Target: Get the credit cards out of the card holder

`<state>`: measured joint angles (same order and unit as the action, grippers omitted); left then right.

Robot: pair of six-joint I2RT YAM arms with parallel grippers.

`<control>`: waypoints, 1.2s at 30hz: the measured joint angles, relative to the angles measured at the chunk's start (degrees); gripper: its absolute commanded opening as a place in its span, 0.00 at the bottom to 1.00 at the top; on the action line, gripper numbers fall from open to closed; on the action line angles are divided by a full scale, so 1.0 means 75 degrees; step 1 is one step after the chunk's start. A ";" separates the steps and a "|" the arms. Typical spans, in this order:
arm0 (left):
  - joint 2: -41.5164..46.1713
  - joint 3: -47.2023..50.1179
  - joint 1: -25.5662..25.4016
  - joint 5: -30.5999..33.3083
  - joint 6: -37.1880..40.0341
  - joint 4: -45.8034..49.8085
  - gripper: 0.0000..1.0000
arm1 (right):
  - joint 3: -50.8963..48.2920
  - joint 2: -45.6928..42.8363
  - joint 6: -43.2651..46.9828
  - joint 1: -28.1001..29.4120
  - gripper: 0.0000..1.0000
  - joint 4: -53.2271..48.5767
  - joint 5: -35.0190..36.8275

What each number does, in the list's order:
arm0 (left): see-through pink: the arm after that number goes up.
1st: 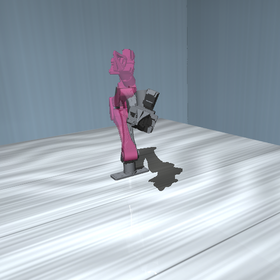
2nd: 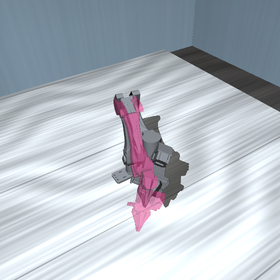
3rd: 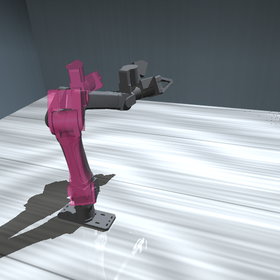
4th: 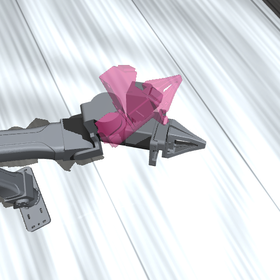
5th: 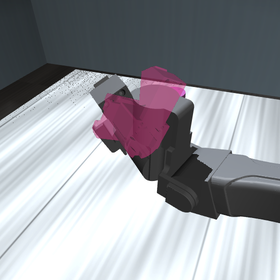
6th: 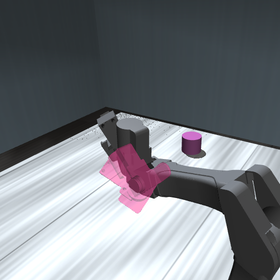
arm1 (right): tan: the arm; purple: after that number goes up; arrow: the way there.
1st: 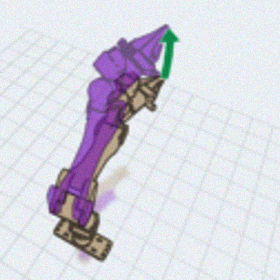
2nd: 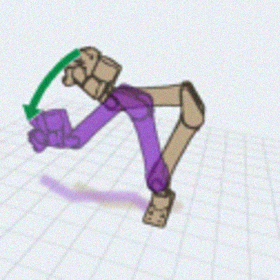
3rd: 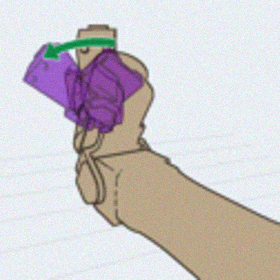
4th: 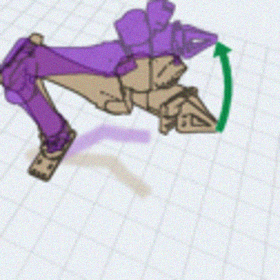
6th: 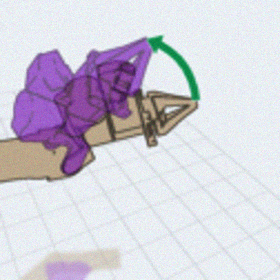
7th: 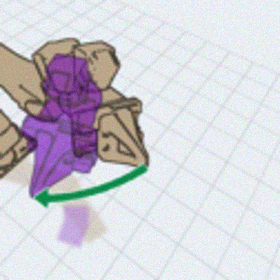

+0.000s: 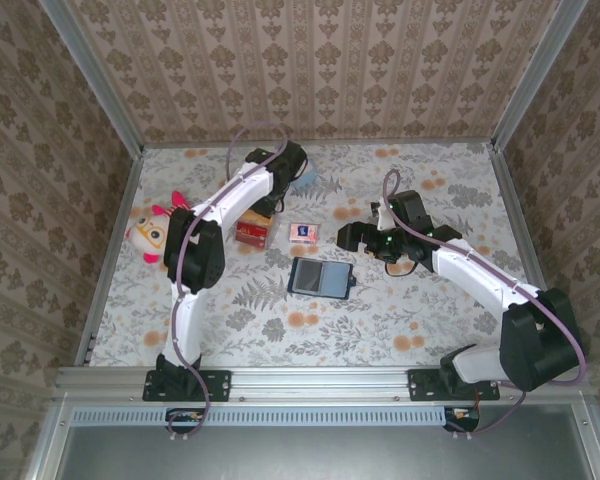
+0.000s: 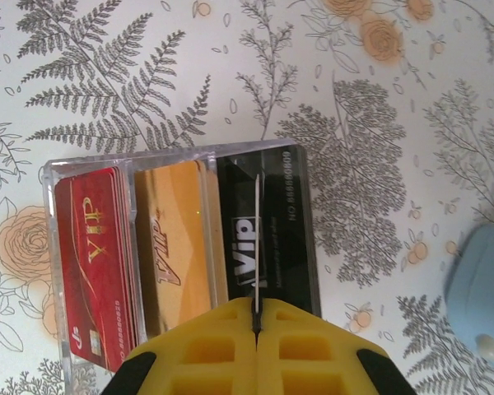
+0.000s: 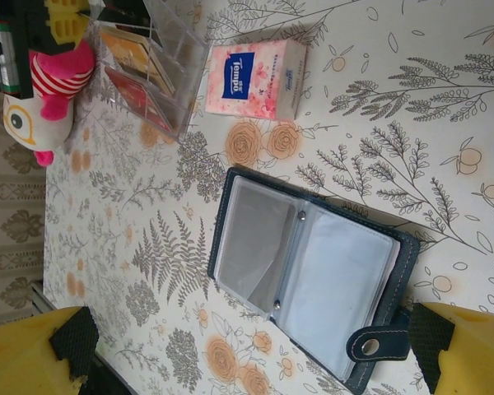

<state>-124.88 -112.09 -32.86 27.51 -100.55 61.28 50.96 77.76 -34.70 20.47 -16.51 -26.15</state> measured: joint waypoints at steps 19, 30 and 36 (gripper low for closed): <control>0.0195 0.0664 0.0189 -0.0300 0.0493 -0.0857 0.46 | 0.0000 0.0064 -0.0172 -0.0012 1.00 0.0003 -0.0230; 0.2652 0.2436 0.0294 -0.0723 0.2430 -0.1961 0.76 | 0.0122 0.0117 -0.0137 0.0420 0.95 -0.0169 0.0172; 0.3856 0.4065 0.0568 -0.1192 0.3652 -0.2664 1.00 | 0.0860 0.0857 -0.0058 0.1585 0.92 -0.0478 0.1172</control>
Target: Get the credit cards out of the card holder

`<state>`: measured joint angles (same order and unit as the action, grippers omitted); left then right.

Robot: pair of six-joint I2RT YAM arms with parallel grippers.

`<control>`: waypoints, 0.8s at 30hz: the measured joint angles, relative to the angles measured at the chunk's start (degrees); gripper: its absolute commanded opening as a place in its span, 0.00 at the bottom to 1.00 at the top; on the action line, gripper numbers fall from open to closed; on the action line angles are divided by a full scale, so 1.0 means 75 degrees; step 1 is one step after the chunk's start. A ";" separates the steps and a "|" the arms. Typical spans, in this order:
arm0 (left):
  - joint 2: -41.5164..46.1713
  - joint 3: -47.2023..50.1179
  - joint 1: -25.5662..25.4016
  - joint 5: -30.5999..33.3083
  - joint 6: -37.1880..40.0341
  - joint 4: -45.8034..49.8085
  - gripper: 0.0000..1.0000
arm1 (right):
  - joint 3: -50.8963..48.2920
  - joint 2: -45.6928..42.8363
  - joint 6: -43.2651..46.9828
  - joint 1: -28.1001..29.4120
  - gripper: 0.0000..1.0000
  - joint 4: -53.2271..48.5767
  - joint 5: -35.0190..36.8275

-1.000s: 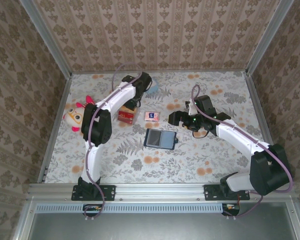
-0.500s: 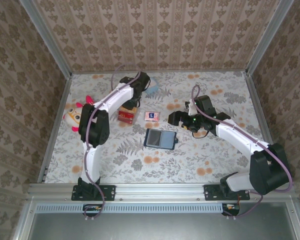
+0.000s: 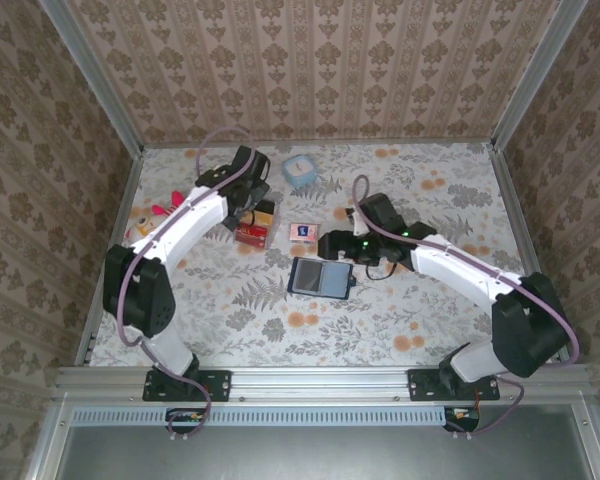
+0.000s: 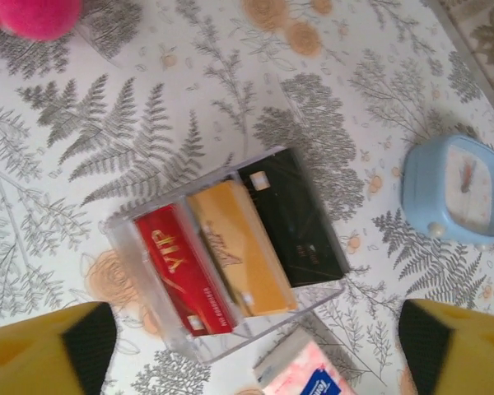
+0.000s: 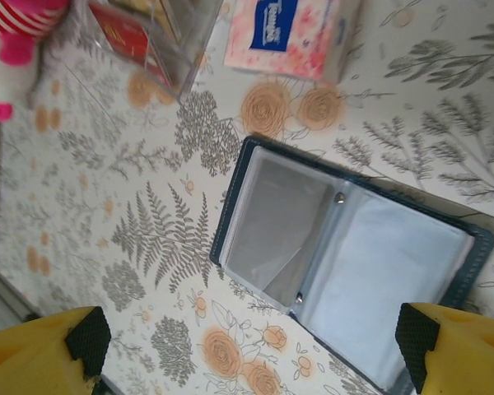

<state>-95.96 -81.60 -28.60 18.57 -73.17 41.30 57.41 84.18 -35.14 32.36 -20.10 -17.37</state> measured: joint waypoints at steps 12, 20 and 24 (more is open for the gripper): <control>0.1635 0.2017 0.0991 -0.0898 0.2430 -0.0813 1.00 | 0.1565 0.2282 -0.0810 0.1641 0.69 -0.0653 0.1795; 0.2291 0.3471 0.1276 -0.2049 0.3576 -0.1708 1.00 | 0.1798 0.3028 -0.1376 0.1658 0.70 -0.1349 0.2500; 0.2649 0.3861 0.1276 -0.2498 0.3899 -0.2025 1.00 | 0.2314 0.3471 -0.1329 0.1658 0.70 -0.1772 0.2620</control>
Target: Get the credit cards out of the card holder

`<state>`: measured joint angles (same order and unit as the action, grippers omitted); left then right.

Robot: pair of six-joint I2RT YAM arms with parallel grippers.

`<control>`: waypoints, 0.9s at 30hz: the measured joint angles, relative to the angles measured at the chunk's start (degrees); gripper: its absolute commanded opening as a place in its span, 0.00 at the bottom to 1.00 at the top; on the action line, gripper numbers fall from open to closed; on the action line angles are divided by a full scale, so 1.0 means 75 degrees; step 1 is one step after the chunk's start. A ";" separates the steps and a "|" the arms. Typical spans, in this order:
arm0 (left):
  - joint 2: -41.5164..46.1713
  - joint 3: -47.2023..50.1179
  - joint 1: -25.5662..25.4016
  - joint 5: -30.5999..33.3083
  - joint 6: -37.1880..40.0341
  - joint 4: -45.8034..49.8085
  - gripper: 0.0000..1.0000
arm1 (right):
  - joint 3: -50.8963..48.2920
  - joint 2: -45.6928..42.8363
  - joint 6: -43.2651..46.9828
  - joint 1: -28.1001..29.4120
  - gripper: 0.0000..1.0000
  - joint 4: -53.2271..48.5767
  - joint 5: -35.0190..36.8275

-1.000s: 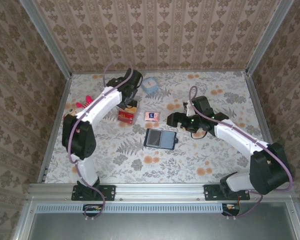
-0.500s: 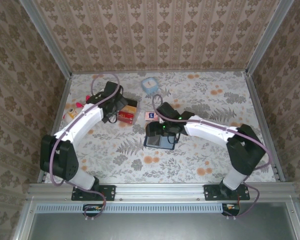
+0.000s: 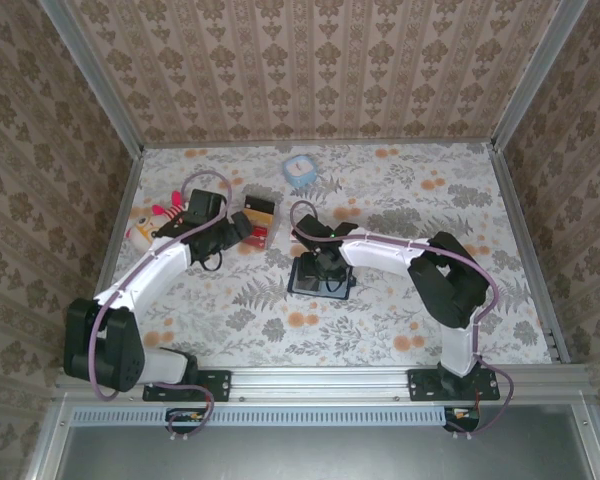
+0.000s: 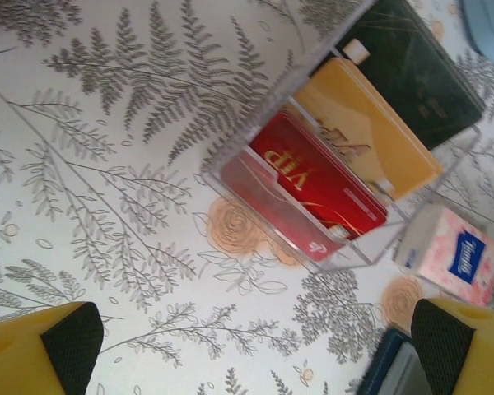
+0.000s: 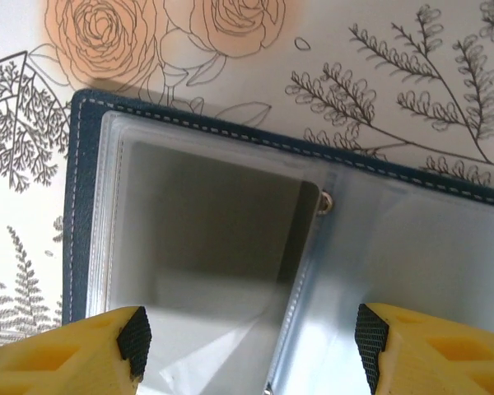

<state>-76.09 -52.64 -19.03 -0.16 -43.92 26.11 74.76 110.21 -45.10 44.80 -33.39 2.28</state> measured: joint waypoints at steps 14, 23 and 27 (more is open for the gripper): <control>0.0414 0.0825 0.0000 -0.1029 0.0289 -0.0775 1.00 | 0.0291 0.0318 0.0364 -0.0047 0.56 -0.0536 0.0323; 0.0414 0.1227 -0.0012 -0.1955 0.0286 -0.1265 0.95 | -0.0259 0.0055 0.0452 -0.0277 0.46 0.0140 -0.0140; 0.0408 0.1402 -0.0119 -0.2381 0.0248 -0.1577 0.89 | -0.0498 -0.0079 0.0510 -0.0420 0.45 0.0393 -0.0382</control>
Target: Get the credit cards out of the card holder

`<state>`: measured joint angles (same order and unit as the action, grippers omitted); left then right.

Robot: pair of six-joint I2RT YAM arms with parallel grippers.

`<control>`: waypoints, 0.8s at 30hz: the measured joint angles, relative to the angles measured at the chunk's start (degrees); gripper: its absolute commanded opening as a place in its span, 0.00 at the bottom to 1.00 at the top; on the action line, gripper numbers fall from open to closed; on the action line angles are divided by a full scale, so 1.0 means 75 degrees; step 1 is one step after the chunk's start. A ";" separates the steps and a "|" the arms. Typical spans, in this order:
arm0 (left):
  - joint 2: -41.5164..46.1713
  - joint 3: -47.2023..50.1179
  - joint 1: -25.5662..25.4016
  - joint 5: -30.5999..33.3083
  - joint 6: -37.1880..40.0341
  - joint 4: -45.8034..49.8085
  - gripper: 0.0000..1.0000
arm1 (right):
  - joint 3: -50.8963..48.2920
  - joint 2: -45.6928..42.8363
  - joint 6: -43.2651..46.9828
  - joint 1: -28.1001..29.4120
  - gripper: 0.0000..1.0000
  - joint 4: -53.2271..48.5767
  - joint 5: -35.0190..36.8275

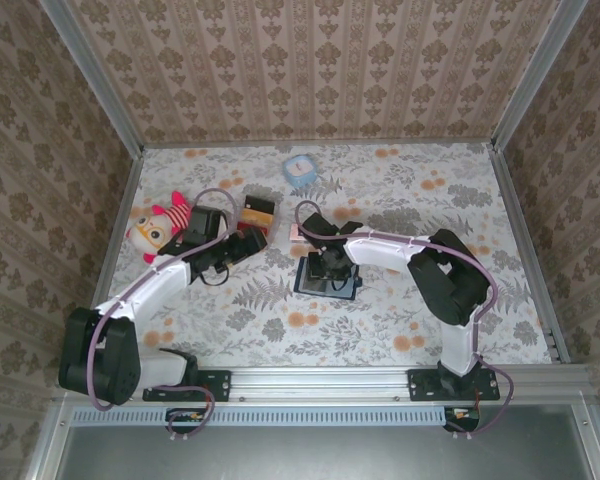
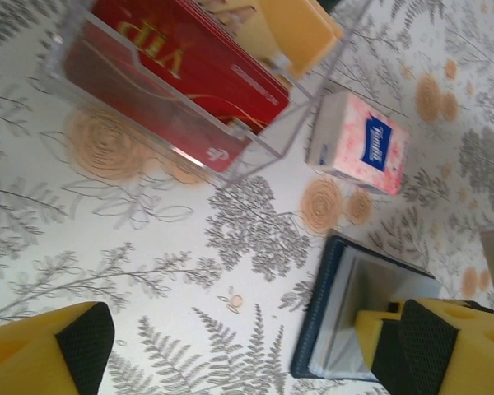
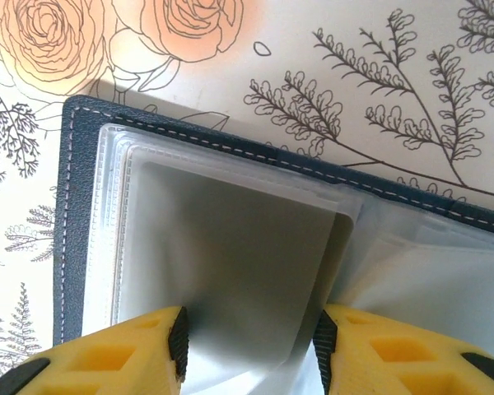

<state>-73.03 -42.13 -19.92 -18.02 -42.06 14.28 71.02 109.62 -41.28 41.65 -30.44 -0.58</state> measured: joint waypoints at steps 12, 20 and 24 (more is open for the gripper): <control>-0.0918 0.0122 -0.0761 -0.0973 -0.0335 -0.1070 0.61 | -0.0507 -0.0268 0.0291 -0.0402 0.34 0.0548 -0.0758; -0.1163 0.0152 -0.1172 -0.1236 -0.0440 -0.1609 0.49 | -0.0571 -0.0309 0.0516 -0.0434 0.29 0.0589 -0.0784; -0.1454 0.0149 -0.1364 -0.1390 -0.0446 -0.1714 0.41 | -0.0600 -0.0326 0.0688 -0.0452 0.26 0.0612 -0.0787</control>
<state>-83.94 -41.01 -30.15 -28.45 -45.41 1.43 66.52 107.18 -36.12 38.26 -25.85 -6.48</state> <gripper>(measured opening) 0.443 0.277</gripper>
